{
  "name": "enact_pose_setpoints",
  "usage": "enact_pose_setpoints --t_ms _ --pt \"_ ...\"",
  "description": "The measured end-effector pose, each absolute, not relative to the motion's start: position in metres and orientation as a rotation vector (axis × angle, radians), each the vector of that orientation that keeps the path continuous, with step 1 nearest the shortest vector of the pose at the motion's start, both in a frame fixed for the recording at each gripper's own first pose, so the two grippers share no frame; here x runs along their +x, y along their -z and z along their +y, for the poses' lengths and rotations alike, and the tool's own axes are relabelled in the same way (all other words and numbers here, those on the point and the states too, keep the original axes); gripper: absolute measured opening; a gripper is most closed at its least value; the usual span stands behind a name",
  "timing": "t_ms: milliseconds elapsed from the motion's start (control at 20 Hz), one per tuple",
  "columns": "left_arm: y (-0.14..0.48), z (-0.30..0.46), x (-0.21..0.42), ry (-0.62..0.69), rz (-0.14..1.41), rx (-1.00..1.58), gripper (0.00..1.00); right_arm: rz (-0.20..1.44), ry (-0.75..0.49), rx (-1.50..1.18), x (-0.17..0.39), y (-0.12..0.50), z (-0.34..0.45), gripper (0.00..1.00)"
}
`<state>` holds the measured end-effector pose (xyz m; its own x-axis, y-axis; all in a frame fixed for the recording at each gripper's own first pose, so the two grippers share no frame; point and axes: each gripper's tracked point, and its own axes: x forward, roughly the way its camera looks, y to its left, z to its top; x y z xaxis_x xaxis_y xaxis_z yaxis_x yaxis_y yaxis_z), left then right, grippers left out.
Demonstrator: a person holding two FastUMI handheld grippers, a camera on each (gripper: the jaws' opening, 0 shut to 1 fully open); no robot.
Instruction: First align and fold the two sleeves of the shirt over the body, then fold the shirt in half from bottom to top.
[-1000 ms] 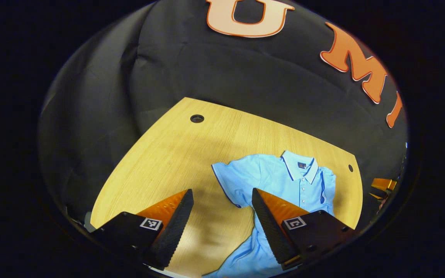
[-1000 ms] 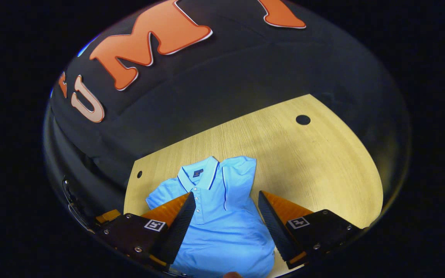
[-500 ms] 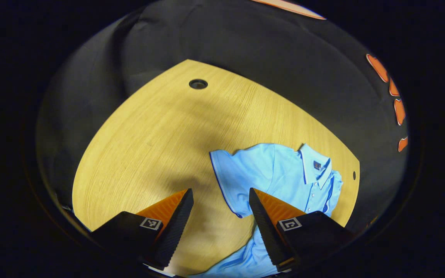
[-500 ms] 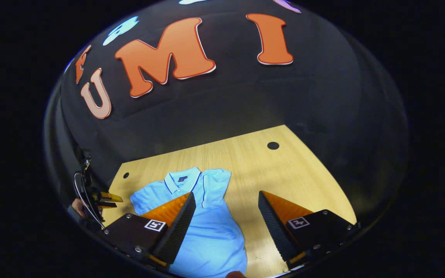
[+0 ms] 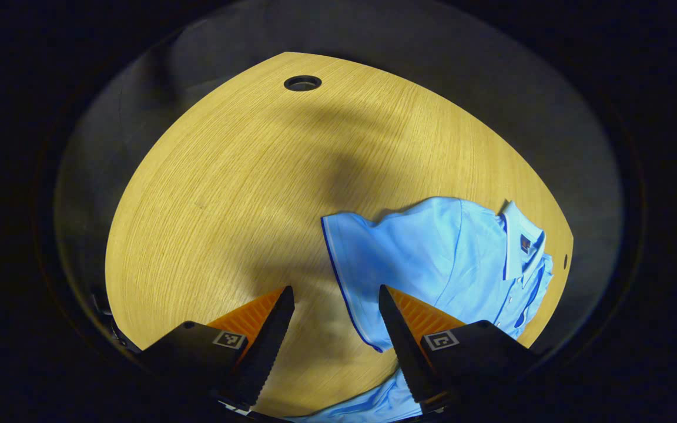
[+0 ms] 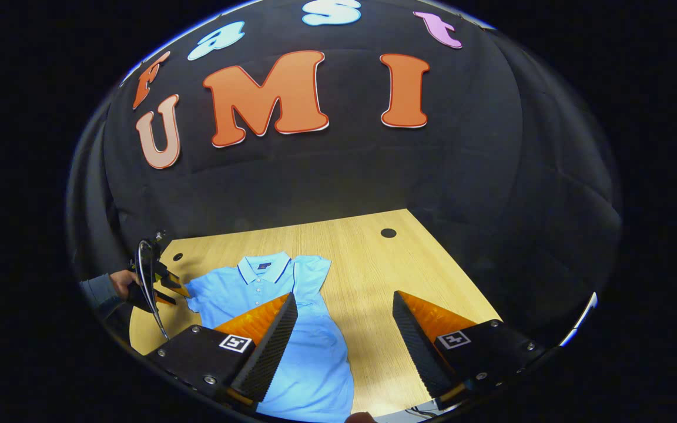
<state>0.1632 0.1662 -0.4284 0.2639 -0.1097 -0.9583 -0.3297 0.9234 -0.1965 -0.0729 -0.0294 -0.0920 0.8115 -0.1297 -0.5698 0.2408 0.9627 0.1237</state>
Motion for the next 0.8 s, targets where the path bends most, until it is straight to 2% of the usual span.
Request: enact_pose_setpoints --t_ms 150,250,300,350,500,550,600,700,800 --pt "0.435 0.165 0.167 -0.186 1.322 -0.37 0.94 0.553 0.198 0.177 -0.076 0.081 -0.031 0.99" --pt "0.438 0.166 0.167 -0.223 1.337 -0.325 0.71 0.545 0.202 0.173 -0.078 0.077 -0.034 0.99" --pt "0.439 0.165 0.167 -0.222 1.347 -0.303 0.64 0.541 0.203 0.173 -0.079 0.076 -0.035 0.99" --pt "0.438 0.166 0.171 -0.222 1.327 -0.295 0.64 0.538 0.204 0.174 -0.079 0.076 -0.035 0.99" --pt "0.437 0.167 0.18 -0.221 1.305 -0.298 0.3 0.546 0.218 0.153 -0.084 0.078 -0.042 0.99" --pt "0.432 0.166 0.186 -0.208 1.296 -0.324 0.3 0.545 0.216 0.152 -0.086 0.079 -0.043 0.99" --pt "0.436 0.164 0.191 -0.192 1.298 -0.32 0.1 0.548 0.214 0.153 -0.087 0.079 -0.044 0.99" --pt "0.426 0.152 0.204 -0.107 1.282 -0.372 0.11 0.546 0.208 0.156 -0.088 0.08 -0.045 0.99" --pt "0.413 0.154 0.221 -0.083 1.238 -0.348 0.1 0.551 0.211 0.14 -0.091 0.083 -0.05 0.99"
